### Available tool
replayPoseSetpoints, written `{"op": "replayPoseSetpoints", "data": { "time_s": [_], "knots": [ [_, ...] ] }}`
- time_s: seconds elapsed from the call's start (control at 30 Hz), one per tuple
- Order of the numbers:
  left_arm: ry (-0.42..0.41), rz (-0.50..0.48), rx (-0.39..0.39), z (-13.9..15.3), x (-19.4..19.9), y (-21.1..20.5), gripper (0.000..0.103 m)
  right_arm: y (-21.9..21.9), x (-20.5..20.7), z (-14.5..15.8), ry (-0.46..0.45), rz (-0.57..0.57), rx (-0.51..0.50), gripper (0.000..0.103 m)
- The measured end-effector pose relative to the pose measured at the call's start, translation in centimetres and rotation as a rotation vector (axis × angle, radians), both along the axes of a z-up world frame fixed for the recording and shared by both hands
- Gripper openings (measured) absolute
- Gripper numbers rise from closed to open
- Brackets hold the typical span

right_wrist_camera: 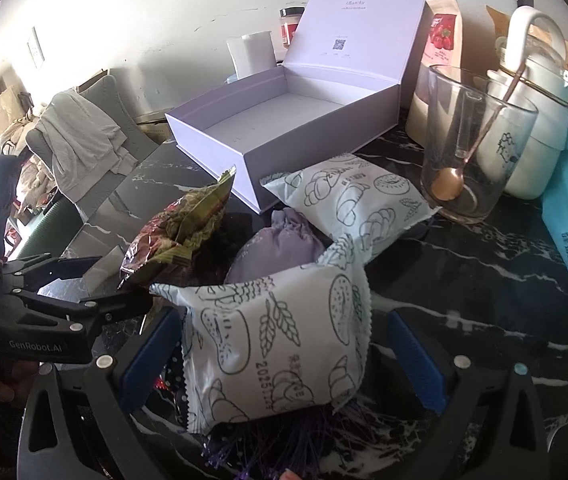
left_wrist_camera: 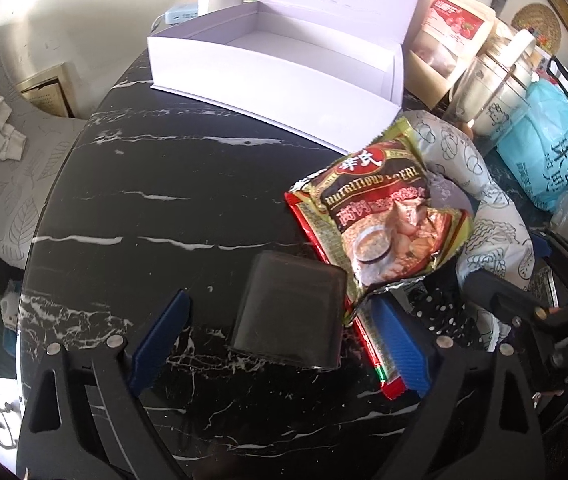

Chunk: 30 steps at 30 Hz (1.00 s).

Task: Organize objects
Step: 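Grasp the dark cup with the left gripper while the right grasps the white pouch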

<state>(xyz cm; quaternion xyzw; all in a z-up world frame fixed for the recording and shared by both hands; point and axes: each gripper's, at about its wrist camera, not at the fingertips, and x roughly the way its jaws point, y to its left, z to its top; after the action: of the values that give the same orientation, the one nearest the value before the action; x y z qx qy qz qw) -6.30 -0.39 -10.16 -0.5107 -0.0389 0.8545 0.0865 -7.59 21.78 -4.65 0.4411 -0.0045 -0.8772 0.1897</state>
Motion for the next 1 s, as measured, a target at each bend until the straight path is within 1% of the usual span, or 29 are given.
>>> {"op": "replayPoseSetpoints", "data": {
  "time_s": [0.07, 0.13, 0.2, 0.33, 0.37, 0.4, 0.5, 0.57, 0.63, 1.0],
  "knots": [
    [0.003, -0.002, 0.001, 0.0, 0.0, 0.1, 0.091, 0.0, -0.2, -0.3, -0.023, 0.008, -0.015, 0.092],
    [0.012, -0.001, 0.013, 0.1, 0.1, -0.1, 0.087, 0.0, -0.2, -0.4, -0.034, 0.015, -0.031, 0.087],
    [0.024, -0.004, 0.030, 0.3, 0.2, -0.2, 0.077, -0.1, -0.1, -0.3, -0.031, 0.019, -0.033, 0.085],
    [0.033, -0.027, 0.044, 0.4, 0.4, -0.2, 0.068, -0.1, 0.3, -0.2, -0.022, 0.024, -0.035, 0.080],
    [0.033, -0.030, 0.045, 0.5, 0.5, -0.2, 0.064, -0.1, 0.3, -0.2, -0.022, 0.025, -0.035, 0.079],
    [0.033, -0.030, 0.049, 0.5, 0.7, -0.2, 0.057, 0.0, 0.5, -0.1, -0.019, 0.022, -0.034, 0.079],
    [0.030, -0.027, 0.086, 0.6, 1.1, -0.4, 0.051, 0.3, 0.9, 0.1, -0.012, 0.018, -0.042, 0.077],
    [0.024, -0.026, 0.124, 0.6, 1.4, -0.6, 0.050, 0.4, 1.2, 0.2, -0.009, 0.017, -0.047, 0.077],
    [0.021, -0.024, 0.135, 0.7, 1.7, -0.7, 0.049, 0.4, 1.5, 0.5, 0.002, 0.016, -0.047, 0.077],
    [0.062, -0.015, 0.109, 2.2, 5.1, -0.7, 0.047, 0.7, 4.5, 2.2, 0.053, 0.019, -0.048, 0.076]
  ]
}}
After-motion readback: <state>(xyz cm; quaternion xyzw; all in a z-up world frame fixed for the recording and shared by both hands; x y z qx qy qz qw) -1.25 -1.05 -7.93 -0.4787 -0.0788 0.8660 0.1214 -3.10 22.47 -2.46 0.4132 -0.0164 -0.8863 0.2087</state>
